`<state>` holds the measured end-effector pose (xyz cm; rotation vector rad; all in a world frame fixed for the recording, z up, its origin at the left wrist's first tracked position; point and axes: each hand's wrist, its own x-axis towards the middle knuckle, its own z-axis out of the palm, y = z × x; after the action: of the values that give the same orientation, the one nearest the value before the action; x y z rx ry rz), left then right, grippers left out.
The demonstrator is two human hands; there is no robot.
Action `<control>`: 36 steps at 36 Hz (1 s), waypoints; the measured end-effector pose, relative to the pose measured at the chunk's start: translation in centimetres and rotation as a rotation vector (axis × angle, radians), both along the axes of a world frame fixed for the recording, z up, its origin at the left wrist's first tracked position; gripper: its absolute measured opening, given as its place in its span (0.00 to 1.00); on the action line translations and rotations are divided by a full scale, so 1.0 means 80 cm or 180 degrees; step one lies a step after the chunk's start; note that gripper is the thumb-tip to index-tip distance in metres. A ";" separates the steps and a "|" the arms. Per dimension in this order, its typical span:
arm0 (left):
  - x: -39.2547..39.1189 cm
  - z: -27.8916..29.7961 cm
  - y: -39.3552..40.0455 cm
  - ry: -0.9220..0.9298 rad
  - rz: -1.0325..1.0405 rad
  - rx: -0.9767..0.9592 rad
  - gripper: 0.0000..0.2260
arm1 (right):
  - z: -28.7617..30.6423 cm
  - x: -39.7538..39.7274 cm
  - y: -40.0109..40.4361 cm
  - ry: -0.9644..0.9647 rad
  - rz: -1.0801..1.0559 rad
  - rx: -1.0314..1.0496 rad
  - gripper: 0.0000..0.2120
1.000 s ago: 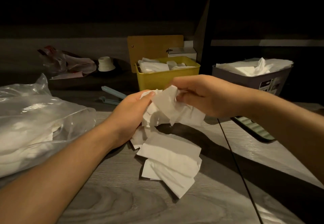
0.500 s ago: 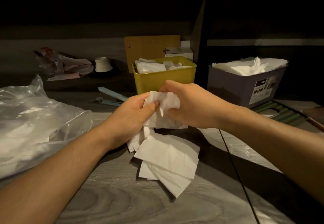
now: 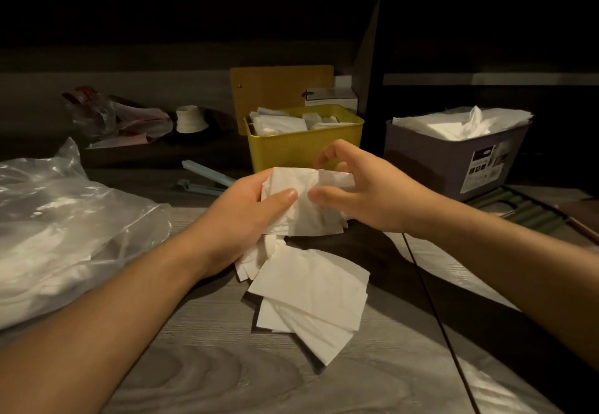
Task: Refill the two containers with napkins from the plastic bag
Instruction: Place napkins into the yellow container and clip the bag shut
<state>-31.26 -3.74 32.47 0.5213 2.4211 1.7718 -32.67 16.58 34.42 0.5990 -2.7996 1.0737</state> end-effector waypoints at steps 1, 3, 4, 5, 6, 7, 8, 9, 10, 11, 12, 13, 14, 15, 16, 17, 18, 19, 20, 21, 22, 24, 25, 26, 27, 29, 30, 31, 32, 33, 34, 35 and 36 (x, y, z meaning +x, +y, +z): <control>0.000 0.000 -0.001 0.0005 0.0024 -0.0028 0.12 | -0.001 0.001 -0.001 0.0082 -0.0004 0.0080 0.22; 0.001 0.000 -0.001 -0.0007 0.0076 -0.0046 0.13 | -0.002 0.002 -0.001 0.0231 -0.0082 0.0202 0.21; 0.001 -0.001 -0.002 -0.0021 0.0101 -0.0037 0.13 | -0.002 0.003 0.000 0.0384 -0.0157 0.0239 0.21; 0.000 -0.001 -0.002 -0.0048 0.0127 -0.0014 0.13 | -0.001 0.005 0.001 0.0637 -0.0240 0.0267 0.19; 0.000 -0.001 -0.002 -0.0083 0.0151 0.0012 0.13 | 0.001 0.005 0.002 0.0925 -0.0297 0.0261 0.17; 0.000 -0.001 -0.002 -0.0108 0.0159 0.0029 0.13 | 0.003 0.006 0.003 0.1165 -0.0314 0.0185 0.14; 0.000 -0.001 -0.002 -0.0117 0.0162 0.0037 0.13 | 0.004 0.007 0.003 0.1296 -0.0310 0.0065 0.10; 0.000 -0.001 -0.002 -0.0116 0.0166 0.0048 0.13 | 0.005 0.008 0.002 0.1325 -0.0273 -0.0045 0.08; -0.001 -0.001 -0.002 -0.0119 0.0173 0.0066 0.13 | 0.004 0.009 0.001 0.1310 -0.0221 -0.0077 0.07; -0.001 -0.001 -0.002 -0.0126 0.0173 0.0086 0.13 | 0.002 0.009 -0.002 0.1264 -0.0189 -0.0004 0.09; -0.001 -0.001 -0.001 -0.0140 0.0161 0.0106 0.13 | -0.002 0.008 -0.004 0.1190 -0.0186 0.0152 0.12; -0.001 -0.002 -0.001 -0.0161 0.0146 0.0140 0.13 | -0.005 0.006 -0.005 0.1108 -0.0199 0.0311 0.14; -0.001 -0.002 -0.001 -0.0192 0.0142 0.0189 0.13 | -0.008 0.004 -0.005 0.1041 -0.0219 0.0426 0.13; -0.001 -0.003 0.000 -0.0229 0.0150 0.0248 0.13 | -0.010 0.002 -0.004 0.0999 -0.0248 0.0480 0.10; -0.002 -0.003 0.000 -0.0269 0.0169 0.0309 0.14 | -0.011 0.000 -0.001 0.0971 -0.0280 0.0457 0.08; -0.002 -0.003 0.000 -0.0306 0.0194 0.0368 0.14 | -0.011 -0.003 0.003 0.0918 -0.0318 0.0359 0.05; -0.003 -0.003 0.000 -0.0337 0.0224 0.0409 0.14 | -0.011 -0.007 0.008 0.0822 -0.0362 0.0185 0.04; -0.004 -0.003 -0.001 -0.0353 0.0247 0.0424 0.14 | -0.011 -0.009 0.012 0.0681 -0.0395 -0.0051 0.06; -0.004 -0.003 -0.001 -0.0365 0.0259 0.0429 0.14 | -0.011 -0.010 0.016 0.0506 -0.0419 -0.0309 0.08; -0.005 -0.003 -0.002 -0.0378 0.0266 0.0437 0.14 | -0.012 -0.012 0.019 0.0326 -0.0417 -0.0541 0.10; -0.005 -0.003 -0.002 -0.0394 0.0270 0.0448 0.14 | -0.013 -0.013 0.021 0.0182 -0.0389 -0.0703 0.11; -0.005 -0.003 -0.002 -0.0414 0.0251 0.0477 0.14 | -0.018 -0.013 0.024 0.0085 -0.0299 -0.0795 0.11; -0.004 -0.003 -0.001 -0.0420 0.0219 0.0489 0.13 | -0.020 -0.013 0.024 0.0155 -0.0271 -0.0746 0.10; -0.004 -0.003 -0.001 -0.0422 0.0183 0.0491 0.13 | -0.022 -0.014 0.025 0.0281 -0.0265 -0.0679 0.09; -0.004 -0.003 -0.001 -0.0411 0.0151 0.0481 0.12 | -0.023 -0.014 0.026 0.0434 -0.0270 -0.0610 0.08; -0.005 -0.004 -0.001 -0.0363 0.0125 0.0427 0.12 | -0.022 -0.012 0.024 0.0777 -0.0300 -0.0478 0.09; -0.006 -0.004 -0.002 -0.0337 0.0135 0.0395 0.12 | -0.018 -0.008 0.023 0.0994 -0.0284 -0.0394 0.09; -0.006 -0.005 -0.002 -0.0311 0.0158 0.0368 0.12 | -0.012 -0.004 0.022 0.1153 -0.0213 -0.0296 0.09; -0.007 -0.005 -0.002 -0.0287 0.0180 0.0351 0.12 | -0.003 0.003 0.020 0.1187 -0.0073 -0.0201 0.08; -0.007 -0.005 -0.002 -0.0271 0.0196 0.0343 0.12 | 0.008 0.012 0.016 0.1030 0.0117 -0.0097 0.05; -0.008 -0.005 -0.003 -0.0265 0.0202 0.0350 0.13 | 0.020 0.022 0.012 0.0698 0.0366 0.0077 0.02; -0.009 -0.005 -0.003 -0.0263 0.0205 0.0363 0.13 | 0.031 0.032 0.006 0.0312 0.0586 0.0331 0.08; -0.009 -0.006 -0.003 -0.0265 0.0205 0.0374 0.13 | 0.038 0.039 0.002 -0.0092 0.0757 0.0680 0.15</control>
<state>-31.99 -4.00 31.99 0.3759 2.3144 1.9298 -29.53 16.71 37.48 0.9662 -2.9477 0.8251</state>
